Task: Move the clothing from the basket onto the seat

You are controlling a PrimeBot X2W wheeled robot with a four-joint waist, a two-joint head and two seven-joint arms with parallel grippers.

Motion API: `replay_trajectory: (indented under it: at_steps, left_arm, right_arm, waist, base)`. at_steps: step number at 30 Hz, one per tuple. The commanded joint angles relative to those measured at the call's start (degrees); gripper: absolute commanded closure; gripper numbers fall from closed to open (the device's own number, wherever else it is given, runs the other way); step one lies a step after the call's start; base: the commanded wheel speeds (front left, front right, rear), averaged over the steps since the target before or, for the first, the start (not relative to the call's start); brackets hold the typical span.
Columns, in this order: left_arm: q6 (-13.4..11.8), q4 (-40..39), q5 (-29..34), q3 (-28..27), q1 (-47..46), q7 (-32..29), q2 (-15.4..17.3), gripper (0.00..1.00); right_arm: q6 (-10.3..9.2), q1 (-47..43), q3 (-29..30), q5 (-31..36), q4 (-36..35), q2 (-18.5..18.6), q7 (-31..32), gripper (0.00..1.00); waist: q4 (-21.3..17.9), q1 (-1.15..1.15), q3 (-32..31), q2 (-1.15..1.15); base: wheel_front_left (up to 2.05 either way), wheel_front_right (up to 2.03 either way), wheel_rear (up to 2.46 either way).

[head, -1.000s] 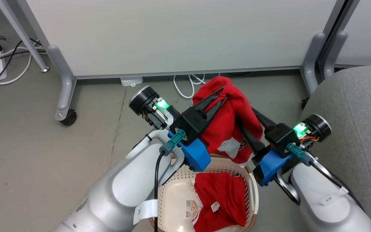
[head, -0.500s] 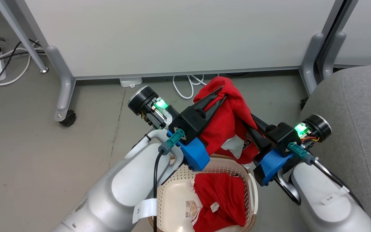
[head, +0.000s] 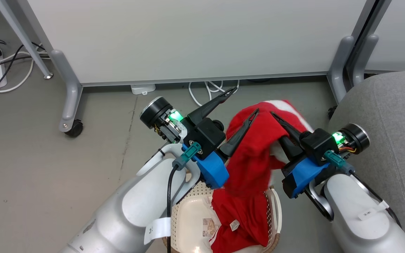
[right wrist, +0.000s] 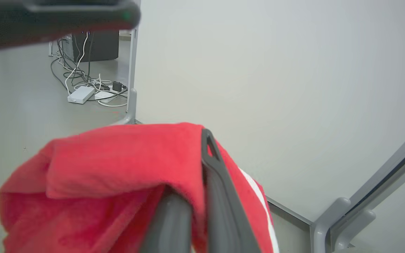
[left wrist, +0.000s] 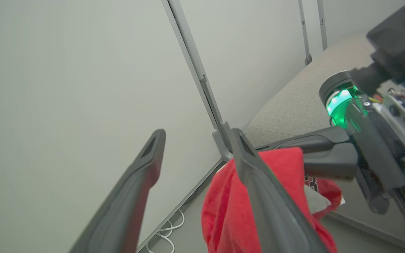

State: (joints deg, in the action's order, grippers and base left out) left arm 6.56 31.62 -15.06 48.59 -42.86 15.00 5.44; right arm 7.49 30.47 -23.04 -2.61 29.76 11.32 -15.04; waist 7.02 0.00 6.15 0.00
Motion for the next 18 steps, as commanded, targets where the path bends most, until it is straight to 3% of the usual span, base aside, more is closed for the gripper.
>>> replay_trajectory:
  at_steps: [1, 18]
  left_arm:
    - [0.2, -0.1, 0.5, -0.1, 0.5, 0.3, 0.1, 0.00]
    - [-0.3, -0.9, 0.7, -0.9, 0.3, 0.2, 0.6, 0.00]
  right_arm:
    - [0.01, -0.1, 0.6, -0.2, -0.4, 0.2, -0.2, 1.00]
    - [0.01, 0.3, 4.4, -0.5, -2.3, 0.9, -0.2, 1.00]
  waist:
    - [-0.1, 0.00, 0.2, 0.00]
    - [-3.8, 0.00, 3.8, 0.00]
  base:
    - [0.00, 0.00, 0.00]
    - [0.00, 0.00, 0.00]
